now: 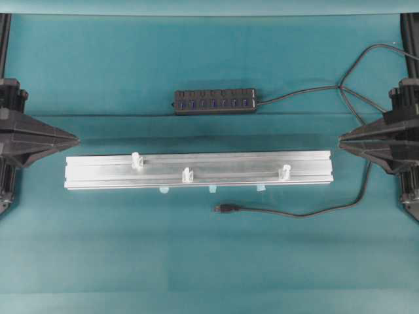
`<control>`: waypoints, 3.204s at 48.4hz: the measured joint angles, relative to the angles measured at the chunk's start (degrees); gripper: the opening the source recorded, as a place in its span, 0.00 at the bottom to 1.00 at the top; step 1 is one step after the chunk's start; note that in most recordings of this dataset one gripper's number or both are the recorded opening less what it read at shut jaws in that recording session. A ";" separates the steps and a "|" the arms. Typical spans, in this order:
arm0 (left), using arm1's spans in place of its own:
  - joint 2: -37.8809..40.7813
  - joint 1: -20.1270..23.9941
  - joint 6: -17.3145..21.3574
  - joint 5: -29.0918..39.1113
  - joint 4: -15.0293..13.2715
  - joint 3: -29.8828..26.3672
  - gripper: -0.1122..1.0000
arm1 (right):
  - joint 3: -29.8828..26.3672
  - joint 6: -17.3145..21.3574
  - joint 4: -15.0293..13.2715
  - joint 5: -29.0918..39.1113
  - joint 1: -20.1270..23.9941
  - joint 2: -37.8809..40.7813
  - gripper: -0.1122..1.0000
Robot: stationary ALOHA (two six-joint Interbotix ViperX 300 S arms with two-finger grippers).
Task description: Pass the USB cable through three rings with both arms.
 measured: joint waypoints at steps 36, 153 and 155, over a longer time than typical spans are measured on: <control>5.10 0.70 -2.46 17.31 0.53 -9.76 0.12 | -16.26 12.30 3.60 42.89 2.81 8.35 0.01; 12.57 0.79 -1.67 20.30 0.70 -13.80 0.12 | -41.40 10.28 -5.54 58.10 6.94 61.35 0.81; 12.57 0.88 -1.67 20.30 0.70 -13.80 0.12 | -41.22 10.11 -5.80 57.57 6.94 61.70 0.80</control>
